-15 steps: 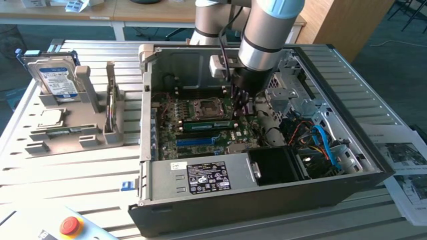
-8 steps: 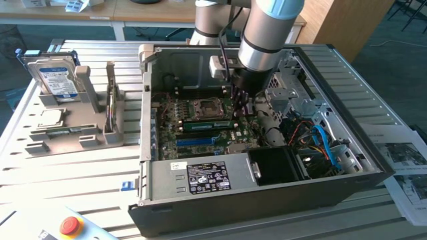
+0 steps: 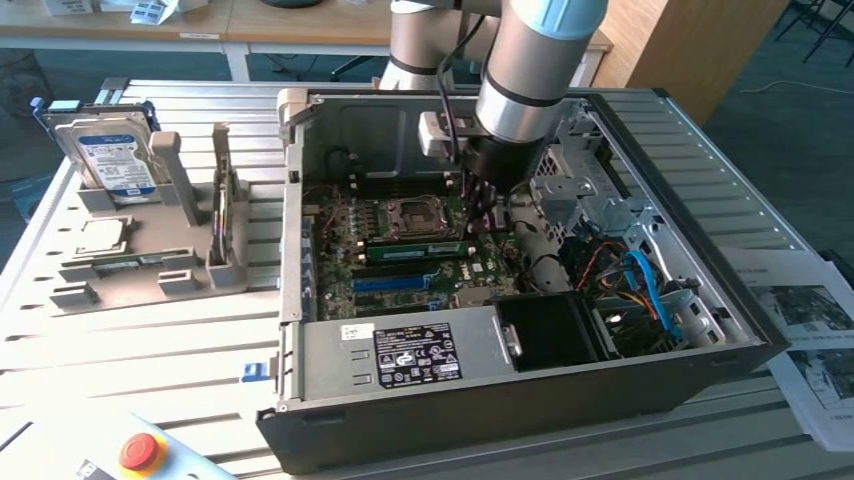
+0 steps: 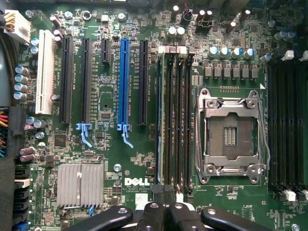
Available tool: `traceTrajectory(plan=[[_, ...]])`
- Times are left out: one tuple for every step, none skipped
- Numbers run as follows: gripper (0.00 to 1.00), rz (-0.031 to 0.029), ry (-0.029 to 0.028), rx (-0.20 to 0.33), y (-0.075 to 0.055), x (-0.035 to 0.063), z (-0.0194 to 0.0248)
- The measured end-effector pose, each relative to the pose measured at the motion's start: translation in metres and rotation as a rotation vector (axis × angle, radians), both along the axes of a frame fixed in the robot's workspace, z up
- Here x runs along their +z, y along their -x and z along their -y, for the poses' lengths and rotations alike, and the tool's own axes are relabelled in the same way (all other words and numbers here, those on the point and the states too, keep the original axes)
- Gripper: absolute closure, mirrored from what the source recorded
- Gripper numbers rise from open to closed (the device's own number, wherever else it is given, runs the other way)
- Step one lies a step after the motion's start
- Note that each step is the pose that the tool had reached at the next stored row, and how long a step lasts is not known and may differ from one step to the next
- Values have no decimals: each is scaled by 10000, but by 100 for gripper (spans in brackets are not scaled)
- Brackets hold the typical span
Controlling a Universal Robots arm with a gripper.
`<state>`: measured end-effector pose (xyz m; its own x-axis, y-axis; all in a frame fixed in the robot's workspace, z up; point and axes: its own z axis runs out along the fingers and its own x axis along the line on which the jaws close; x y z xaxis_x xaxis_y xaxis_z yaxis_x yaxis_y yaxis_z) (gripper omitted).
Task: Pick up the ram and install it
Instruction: 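Press down the ram until it locks into place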
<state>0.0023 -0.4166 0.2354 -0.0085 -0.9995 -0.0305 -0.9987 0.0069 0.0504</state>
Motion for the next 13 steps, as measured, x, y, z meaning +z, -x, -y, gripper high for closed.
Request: traceTrajectory(plan=[[90, 0, 1, 0, 0, -6, 0], [90, -1, 2, 1, 0, -13, 0], [90, 0, 1, 1, 0, -22, -2], [90, -1, 2, 0, 0, -29, -2], [90, -1, 2, 1, 0, -37, -3], [90, -1, 1, 0, 0, -43, -4], [90, -1, 3, 1, 0, -47, -5], [90, -1, 4, 1, 0, -47, -5], [90, -1, 3, 1, 0, -47, -5], [90, -1, 2, 1, 0, -47, -5], [90, 0, 1, 0, 0, -50, -5], [90, 0, -1, 1, 0, -55, -5], [90, 0, 1, 1, 0, -58, -5]])
